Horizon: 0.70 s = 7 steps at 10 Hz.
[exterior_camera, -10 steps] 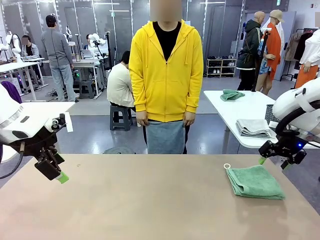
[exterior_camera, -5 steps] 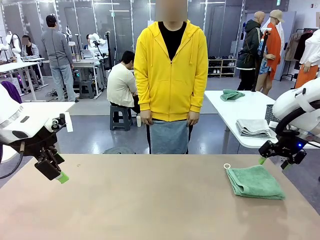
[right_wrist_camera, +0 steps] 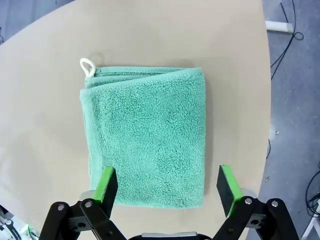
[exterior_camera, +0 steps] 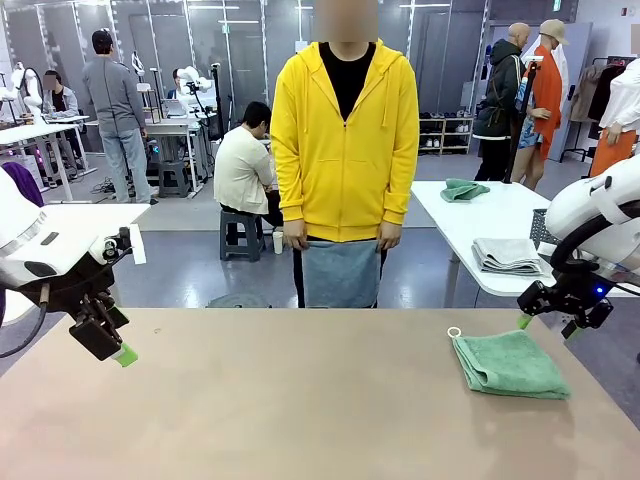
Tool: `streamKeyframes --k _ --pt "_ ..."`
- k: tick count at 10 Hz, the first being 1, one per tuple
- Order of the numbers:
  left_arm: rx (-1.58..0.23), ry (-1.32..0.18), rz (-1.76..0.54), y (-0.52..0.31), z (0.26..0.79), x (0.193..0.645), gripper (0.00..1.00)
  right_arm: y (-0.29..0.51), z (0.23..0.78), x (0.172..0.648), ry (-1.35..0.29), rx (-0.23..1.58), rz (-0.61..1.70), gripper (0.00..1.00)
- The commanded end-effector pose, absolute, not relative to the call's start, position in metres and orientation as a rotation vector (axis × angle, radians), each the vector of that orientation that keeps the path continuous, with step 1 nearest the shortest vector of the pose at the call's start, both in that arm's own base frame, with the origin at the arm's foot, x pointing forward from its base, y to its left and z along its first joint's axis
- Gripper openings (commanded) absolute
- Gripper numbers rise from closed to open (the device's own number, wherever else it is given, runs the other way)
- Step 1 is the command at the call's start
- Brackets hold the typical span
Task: Fold the towels and place them in the basket.
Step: When a person lays out a Towel with hook on the table, fold it in half twice.
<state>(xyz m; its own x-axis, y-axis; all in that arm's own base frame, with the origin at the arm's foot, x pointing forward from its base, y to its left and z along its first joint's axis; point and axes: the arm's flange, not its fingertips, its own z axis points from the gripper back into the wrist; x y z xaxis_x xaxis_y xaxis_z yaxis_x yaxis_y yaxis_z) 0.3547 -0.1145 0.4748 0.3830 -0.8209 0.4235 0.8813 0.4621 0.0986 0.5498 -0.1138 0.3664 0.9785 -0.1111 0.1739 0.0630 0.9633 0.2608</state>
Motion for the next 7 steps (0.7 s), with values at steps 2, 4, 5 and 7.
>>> streamKeyframes --k 2,4,5,7 --pt "-0.135 -0.417 -1.044 -0.110 0.484 0.363 1.00 -0.105 0.382 0.537 -0.256 0.197 -0.018 1.00" --pt "-0.153 -0.421 -0.977 -0.102 0.509 0.364 1.00 -0.080 0.428 0.506 -0.371 0.119 0.140 1.00" --pt "-0.142 -0.447 -0.968 -0.093 0.524 0.359 1.00 -0.060 0.455 0.486 -0.428 0.078 0.235 1.00" --pt "-0.166 -0.500 -0.914 -0.075 0.547 0.351 1.00 -0.019 0.499 0.451 -0.507 0.025 0.417 1.00"
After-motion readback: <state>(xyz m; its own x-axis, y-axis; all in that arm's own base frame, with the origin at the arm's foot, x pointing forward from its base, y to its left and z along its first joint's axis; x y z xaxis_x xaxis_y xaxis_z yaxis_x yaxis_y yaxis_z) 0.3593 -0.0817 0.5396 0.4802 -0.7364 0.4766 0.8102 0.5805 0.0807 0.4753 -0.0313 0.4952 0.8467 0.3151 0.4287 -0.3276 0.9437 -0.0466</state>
